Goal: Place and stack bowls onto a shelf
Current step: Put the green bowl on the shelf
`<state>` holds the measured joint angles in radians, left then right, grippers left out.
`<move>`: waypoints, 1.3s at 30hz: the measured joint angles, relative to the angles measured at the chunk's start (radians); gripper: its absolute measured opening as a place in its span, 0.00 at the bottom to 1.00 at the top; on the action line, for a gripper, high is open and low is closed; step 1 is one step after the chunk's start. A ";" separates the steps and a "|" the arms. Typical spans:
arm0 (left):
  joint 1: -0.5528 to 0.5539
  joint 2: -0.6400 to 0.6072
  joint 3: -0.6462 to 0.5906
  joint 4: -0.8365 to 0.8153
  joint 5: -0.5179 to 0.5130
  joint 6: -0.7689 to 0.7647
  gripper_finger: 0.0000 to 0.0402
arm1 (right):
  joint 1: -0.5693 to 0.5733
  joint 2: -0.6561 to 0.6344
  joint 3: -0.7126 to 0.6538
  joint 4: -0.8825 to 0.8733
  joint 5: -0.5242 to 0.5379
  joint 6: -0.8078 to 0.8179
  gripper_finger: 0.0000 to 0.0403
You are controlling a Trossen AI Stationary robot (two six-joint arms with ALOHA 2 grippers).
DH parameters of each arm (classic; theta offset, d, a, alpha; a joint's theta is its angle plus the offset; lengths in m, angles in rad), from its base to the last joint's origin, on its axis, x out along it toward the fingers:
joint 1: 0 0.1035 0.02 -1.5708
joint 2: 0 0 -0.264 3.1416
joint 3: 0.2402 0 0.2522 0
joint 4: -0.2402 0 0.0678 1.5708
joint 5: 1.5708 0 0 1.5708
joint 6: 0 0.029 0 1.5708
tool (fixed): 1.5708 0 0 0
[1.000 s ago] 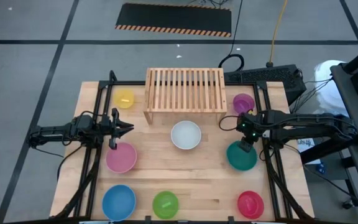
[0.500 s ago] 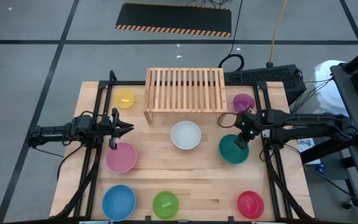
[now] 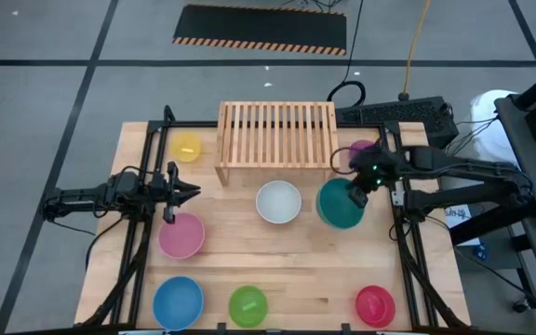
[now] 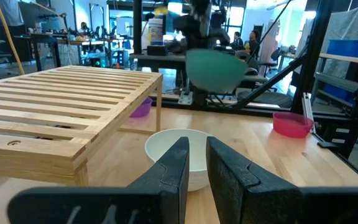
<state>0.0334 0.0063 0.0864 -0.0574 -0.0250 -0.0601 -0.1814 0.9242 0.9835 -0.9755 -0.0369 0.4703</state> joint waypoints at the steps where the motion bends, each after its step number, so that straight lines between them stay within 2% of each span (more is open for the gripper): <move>1: 0.000 0.000 0.000 0.000 0.000 0.000 0.15 | 0.000 0.010 0.039 -0.023 0.017 -0.014 0.00; 7: 0.000 0.000 0.000 0.000 0.000 0.000 0.15 | 0.000 0.095 0.267 -0.102 0.087 -0.130 0.00; 11: 0.000 0.000 0.000 0.000 0.000 -0.001 0.15 | -0.013 0.178 0.405 -0.135 0.099 -0.232 0.00; 16: 0.000 0.000 0.000 0.001 0.000 -0.006 0.15 | -0.045 0.292 0.555 -0.143 0.176 -0.332 0.00; 29: 0.000 0.000 0.000 0.001 0.000 -0.054 0.15 | -0.150 0.540 0.823 -0.134 0.165 -0.532 0.00; 34: 0.000 0.000 0.000 0.001 0.000 -0.054 0.15 | -0.179 0.621 0.917 -0.136 0.095 -0.582 0.00; 39: 0.000 0.000 0.000 0.001 0.000 -0.054 0.15 | -0.202 0.701 1.026 -0.123 0.084 -0.606 0.00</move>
<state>0.0332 0.0063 0.0864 -0.0559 -0.0250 -0.1139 -0.3832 1.6250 2.0092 -1.0985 0.0467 -0.1361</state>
